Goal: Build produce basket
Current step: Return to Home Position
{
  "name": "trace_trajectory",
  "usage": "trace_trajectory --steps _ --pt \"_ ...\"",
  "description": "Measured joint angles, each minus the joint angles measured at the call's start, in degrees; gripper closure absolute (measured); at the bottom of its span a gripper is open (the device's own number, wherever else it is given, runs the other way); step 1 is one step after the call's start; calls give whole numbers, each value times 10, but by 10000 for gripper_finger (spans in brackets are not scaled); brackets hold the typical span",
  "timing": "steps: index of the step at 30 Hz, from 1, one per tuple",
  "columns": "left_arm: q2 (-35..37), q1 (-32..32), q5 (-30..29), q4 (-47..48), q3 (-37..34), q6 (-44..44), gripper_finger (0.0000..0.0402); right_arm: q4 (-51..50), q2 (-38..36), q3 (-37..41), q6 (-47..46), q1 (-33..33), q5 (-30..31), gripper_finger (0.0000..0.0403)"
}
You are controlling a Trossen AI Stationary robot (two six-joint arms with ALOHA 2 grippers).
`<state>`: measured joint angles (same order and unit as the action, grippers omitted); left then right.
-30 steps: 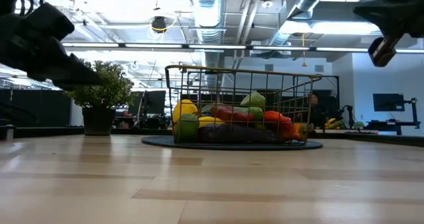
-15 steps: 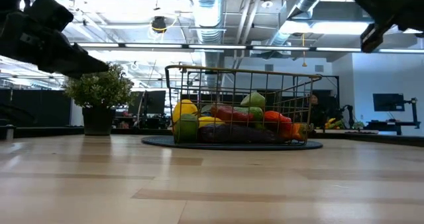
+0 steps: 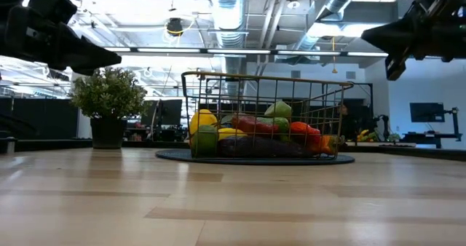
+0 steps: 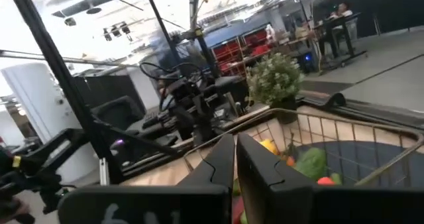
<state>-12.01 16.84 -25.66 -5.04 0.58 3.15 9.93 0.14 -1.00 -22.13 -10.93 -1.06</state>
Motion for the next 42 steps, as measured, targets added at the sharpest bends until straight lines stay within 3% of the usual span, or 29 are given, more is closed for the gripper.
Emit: trace_trajectory --steps 4,8,22,28,38,42 --pt "0 -2 10 1 0 -4 315 -26 0 4 -4 -47 -49 364" --pt "0 -1 14 2 -1 -4 315 -75 1 4 7 -58 -48 365" --pt "-12 -1 17 2 -2 -20 315 -85 0 3 46 -55 -49 365" --pt "-15 -1 85 7 -2 -36 315 -87 0 3 41 -55 -49 365" --pt "-15 -1 90 7 -2 -59 315 -87 0 4 -4 -55 -49 365" --pt "-15 -1 118 7 -2 -118 315 -86 0 4 -4 -55 -49 365"
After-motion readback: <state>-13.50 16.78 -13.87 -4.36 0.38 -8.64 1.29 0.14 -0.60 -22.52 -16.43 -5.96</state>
